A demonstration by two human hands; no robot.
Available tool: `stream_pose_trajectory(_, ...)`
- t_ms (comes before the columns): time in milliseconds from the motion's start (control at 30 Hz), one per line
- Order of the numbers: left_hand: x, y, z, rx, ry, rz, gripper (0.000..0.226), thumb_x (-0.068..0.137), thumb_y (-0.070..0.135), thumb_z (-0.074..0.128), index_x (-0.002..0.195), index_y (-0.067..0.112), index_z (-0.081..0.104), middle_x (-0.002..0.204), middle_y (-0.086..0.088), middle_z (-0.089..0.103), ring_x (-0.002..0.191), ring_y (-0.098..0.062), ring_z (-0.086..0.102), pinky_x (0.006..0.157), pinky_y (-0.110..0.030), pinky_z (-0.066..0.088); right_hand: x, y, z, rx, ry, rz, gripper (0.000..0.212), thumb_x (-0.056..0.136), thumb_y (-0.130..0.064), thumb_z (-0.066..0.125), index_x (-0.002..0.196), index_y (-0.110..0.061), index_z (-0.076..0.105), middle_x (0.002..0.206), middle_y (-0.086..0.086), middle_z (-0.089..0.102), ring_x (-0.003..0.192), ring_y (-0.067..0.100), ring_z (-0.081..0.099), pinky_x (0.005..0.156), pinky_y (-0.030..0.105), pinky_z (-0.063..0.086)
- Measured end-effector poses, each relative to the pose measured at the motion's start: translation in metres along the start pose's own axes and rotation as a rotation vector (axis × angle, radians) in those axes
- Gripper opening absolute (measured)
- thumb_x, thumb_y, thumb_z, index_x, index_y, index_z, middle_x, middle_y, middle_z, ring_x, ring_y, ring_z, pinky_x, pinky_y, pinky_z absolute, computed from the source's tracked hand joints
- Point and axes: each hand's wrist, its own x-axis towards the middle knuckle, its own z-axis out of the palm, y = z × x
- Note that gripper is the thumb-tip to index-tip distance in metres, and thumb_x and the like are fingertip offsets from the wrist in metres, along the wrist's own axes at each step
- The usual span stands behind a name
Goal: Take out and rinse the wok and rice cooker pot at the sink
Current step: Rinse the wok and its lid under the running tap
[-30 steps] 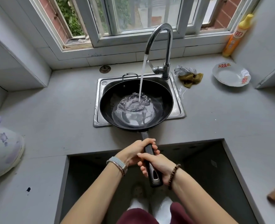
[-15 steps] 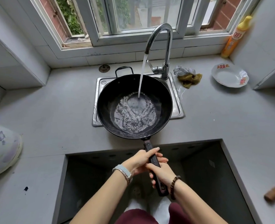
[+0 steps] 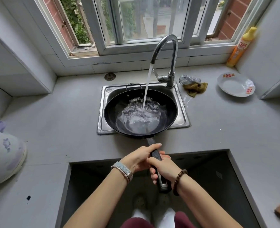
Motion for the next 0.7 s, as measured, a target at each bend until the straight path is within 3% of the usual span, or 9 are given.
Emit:
stream_pose_trajectory(133, 0.009, -0.017, -0.004, -0.014, -0.009, -0.041, 0.033, 0.099, 0.031, 0.048, 0.098, 0.000, 0.056, 0.085, -0.013, 0.075, 0.073, -0.017, 0.072, 0.069, -0.025, 0.057, 0.001, 0.022, -0.007, -0.021, -0.037, 0.019, 0.017, 0.090, -0.011, 0.053, 0.074, -0.007, 0.048, 0.049, 0.005, 0.046, 0.039, 0.017, 0.044, 0.043, 0.027, 0.045)
stream_pose_trajectory(400, 0.020, -0.038, -0.005, -0.008, -0.018, -0.118, 0.029, 0.100, 0.024, 0.047, 0.094, -0.002, 0.058, 0.082, -0.015, 0.074, 0.073, -0.021, 0.073, 0.065, -0.027, 0.057, 0.007, 0.054, -0.017, -0.105, 0.018, 0.086, 0.016, 0.089, -0.012, 0.054, 0.075, -0.007, 0.049, 0.048, 0.006, 0.047, 0.039, 0.019, 0.045, 0.045, 0.028, 0.045)
stream_pose_trajectory(700, 0.011, -0.016, -0.003, -0.045, -0.073, -0.114, 0.032, 0.101, 0.029, 0.044, 0.100, -0.001, 0.054, 0.083, -0.012, 0.075, 0.073, -0.016, 0.073, 0.067, -0.024, 0.057, 0.003, 0.028, -0.011, -0.082, 0.007, 0.021, 0.019, 0.091, -0.014, 0.055, 0.075, -0.008, 0.047, 0.046, 0.004, 0.045, 0.037, 0.016, 0.043, 0.040, 0.026, 0.044)
